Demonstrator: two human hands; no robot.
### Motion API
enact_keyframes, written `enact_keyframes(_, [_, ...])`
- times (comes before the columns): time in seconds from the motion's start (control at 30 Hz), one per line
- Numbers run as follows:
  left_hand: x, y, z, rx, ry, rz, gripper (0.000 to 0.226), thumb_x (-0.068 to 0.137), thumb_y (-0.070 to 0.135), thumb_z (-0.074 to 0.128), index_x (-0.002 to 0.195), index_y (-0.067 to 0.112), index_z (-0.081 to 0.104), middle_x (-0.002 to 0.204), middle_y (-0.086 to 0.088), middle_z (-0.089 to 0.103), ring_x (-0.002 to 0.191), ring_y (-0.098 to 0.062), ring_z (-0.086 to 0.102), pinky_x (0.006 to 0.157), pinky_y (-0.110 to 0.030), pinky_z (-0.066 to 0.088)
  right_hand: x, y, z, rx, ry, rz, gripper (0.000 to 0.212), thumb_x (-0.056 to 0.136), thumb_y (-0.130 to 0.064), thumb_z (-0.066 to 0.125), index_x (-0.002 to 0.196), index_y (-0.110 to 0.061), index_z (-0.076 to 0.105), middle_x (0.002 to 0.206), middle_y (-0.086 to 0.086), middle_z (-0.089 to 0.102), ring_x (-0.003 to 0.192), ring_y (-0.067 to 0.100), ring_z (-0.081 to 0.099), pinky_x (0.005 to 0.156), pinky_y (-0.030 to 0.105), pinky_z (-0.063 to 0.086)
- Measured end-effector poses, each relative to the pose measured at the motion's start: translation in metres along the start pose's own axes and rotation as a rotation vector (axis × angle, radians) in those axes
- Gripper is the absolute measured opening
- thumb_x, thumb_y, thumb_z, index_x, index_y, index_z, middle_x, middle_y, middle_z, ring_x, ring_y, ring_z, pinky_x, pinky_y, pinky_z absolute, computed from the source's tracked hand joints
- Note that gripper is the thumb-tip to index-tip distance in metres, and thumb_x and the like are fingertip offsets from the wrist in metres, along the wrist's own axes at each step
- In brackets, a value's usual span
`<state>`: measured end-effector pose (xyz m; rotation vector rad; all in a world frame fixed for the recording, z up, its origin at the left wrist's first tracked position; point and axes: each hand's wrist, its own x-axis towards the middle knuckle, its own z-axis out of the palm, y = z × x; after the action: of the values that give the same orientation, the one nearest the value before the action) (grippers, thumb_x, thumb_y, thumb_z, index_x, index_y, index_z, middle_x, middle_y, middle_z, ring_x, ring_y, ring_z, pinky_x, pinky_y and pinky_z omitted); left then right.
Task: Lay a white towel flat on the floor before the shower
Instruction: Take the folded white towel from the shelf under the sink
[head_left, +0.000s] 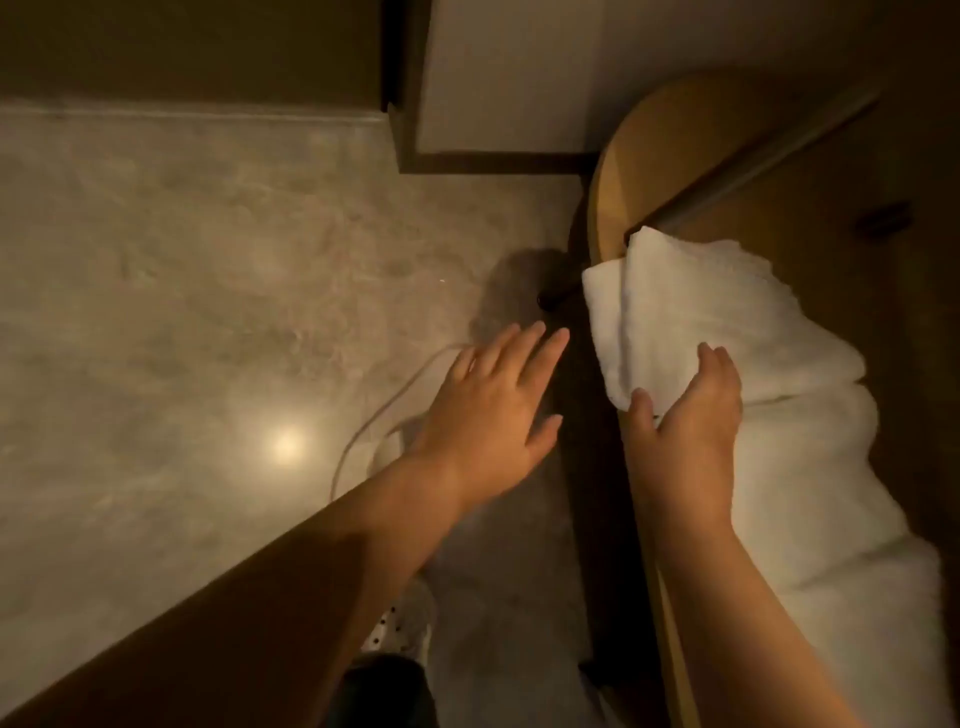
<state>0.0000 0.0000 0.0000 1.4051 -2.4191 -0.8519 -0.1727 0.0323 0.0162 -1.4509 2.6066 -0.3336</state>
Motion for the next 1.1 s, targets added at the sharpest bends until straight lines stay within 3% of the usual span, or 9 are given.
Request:
enact_keyframes(0.3, [0.066,-0.005,0.073,-0.005,-0.035,0.207,0.069,0.092,0.019,0.052,0.149,0.020,0.014,0.156,-0.008,0.020,0.142,-0.027,0.019,0.111,-0.040,0.024,0.024,0.031,0.034,-0.077,-0.047,-0.011,0.056,0.090,-0.019,0.059,0.140,-0.014,0.034,0.151,0.008,0.031,0.137,0.025,0.030,0.104,0.031,0.030])
enact_keyframes(0.6, [0.122,0.003,0.092,0.232,-0.039,0.479,0.066,0.093,0.007,0.048,0.149,0.018,0.014,0.159,-0.008,0.003,0.145,-0.027,-0.005,0.115,-0.038,-0.003,0.025,0.030,0.035,-0.037,-0.078,-0.009,0.056,0.087,-0.020,0.064,0.137,-0.016,0.042,0.145,0.006,0.041,0.131,0.024,0.040,0.104,0.041,0.040])
enact_keyframes(0.8, [0.128,0.002,0.095,0.184,0.008,0.452,0.048,0.096,0.011,0.042,0.143,0.016,0.032,0.156,-0.008,0.021,0.145,-0.027,0.008,0.115,-0.034,0.000,0.025,0.029,0.038,-0.016,-0.065,-0.003,0.056,0.085,-0.015,0.065,0.136,-0.017,0.043,0.142,0.006,0.044,0.128,0.023,0.043,0.101,0.039,0.042])
enact_keyframes(0.97, [0.127,0.007,0.093,0.199,0.106,0.500,0.035,0.092,0.007,0.047,0.126,0.010,0.053,0.140,-0.015,0.047,0.137,-0.032,0.033,0.113,-0.042,0.018,0.025,0.027,0.041,-0.026,-0.095,-0.018,0.052,0.085,-0.010,0.062,0.134,-0.016,0.046,0.139,0.008,0.047,0.125,0.024,0.045,0.099,0.042,0.044])
enact_keyframes(1.1, [0.123,0.007,0.084,0.207,0.096,0.543,0.030,0.091,0.006,0.044,0.119,0.006,0.057,0.129,-0.016,0.056,0.129,-0.032,0.043,0.111,-0.041,0.024,0.020,0.025,0.039,0.014,-0.068,-0.062,0.056,0.079,-0.004,0.066,0.131,-0.017,0.048,0.132,0.006,0.052,0.120,0.024,0.048,0.094,0.031,0.043])
